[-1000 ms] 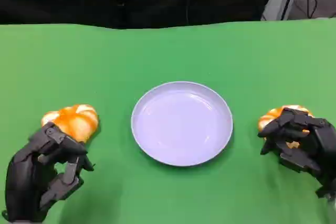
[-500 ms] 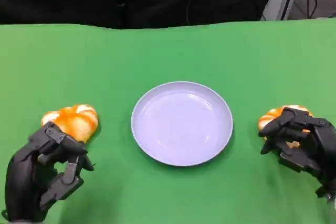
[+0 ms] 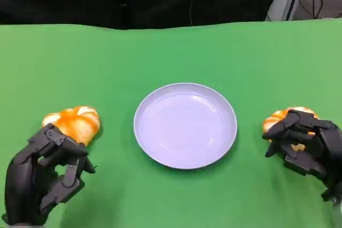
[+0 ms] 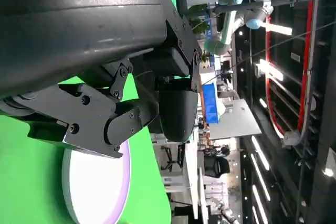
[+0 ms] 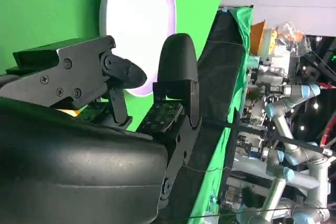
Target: Grasp the bread from the table and place it into the plate.
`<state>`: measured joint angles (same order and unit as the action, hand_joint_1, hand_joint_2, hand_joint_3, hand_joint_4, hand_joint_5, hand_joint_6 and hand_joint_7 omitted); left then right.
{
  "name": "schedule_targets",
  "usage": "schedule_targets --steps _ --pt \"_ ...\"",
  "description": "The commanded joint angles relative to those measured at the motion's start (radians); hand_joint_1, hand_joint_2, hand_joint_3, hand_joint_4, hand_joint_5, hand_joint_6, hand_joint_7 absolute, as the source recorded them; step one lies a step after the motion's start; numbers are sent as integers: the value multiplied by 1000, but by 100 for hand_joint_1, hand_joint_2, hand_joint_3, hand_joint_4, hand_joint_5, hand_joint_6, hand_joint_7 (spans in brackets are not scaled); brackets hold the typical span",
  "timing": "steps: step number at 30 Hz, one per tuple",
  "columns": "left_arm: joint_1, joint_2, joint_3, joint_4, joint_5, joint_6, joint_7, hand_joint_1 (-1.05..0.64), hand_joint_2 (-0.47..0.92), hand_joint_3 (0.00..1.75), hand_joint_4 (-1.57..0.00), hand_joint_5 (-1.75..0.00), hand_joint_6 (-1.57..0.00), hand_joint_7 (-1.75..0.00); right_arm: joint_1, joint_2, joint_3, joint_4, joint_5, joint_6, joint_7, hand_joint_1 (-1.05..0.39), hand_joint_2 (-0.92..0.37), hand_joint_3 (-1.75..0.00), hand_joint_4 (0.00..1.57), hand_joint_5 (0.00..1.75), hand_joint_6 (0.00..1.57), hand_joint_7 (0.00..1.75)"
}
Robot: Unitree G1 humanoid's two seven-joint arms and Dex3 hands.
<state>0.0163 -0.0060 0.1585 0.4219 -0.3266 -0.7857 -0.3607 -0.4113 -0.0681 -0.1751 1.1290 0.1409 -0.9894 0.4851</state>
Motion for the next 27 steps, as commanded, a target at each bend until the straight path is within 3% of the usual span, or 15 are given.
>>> schedule_targets --steps 1,6,13,15,16,18,27 --pt "9 7 9 -12 20 4 15 -7 87 63 -80 -164 -79 -127 -14 -11 -5 4 4 -8 0 7 -82 -69 84 141 89 100" --pt "5 18 9 3 34 1 5 -4 92 47 -82 -139 -90 -92 -13 -9 -7 4 10 -2 7 7 -81 -70 84 141 89 100" --pt "3 25 8 9 59 1 9 -3 92 46 -83 -136 -93 -85 -14 -10 -7 4 7 -4 4 8 -81 -71 84 141 89 99" --pt "-1 38 4 22 92 -11 11 -16 91 29 -91 -59 -92 -33 -15 -8 -8 5 10 -3 8 7 -81 -71 85 141 89 100" --pt "-3 40 4 27 101 -17 11 -20 92 23 -96 -32 -93 -15 -15 -8 -9 5 12 -2 11 7 -81 -71 85 141 89 100" --pt "-5 40 4 31 107 -22 11 -21 92 20 -99 -17 -94 -5 -16 -7 -11 5 15 0 15 7 -81 -70 85 141 89 99" --pt "-25 64 5 91 174 -82 30 -35 92 9 -87 -1 -75 0 -14 -7 -11 6 13 7 12 7 -83 -68 85 141 89 99"
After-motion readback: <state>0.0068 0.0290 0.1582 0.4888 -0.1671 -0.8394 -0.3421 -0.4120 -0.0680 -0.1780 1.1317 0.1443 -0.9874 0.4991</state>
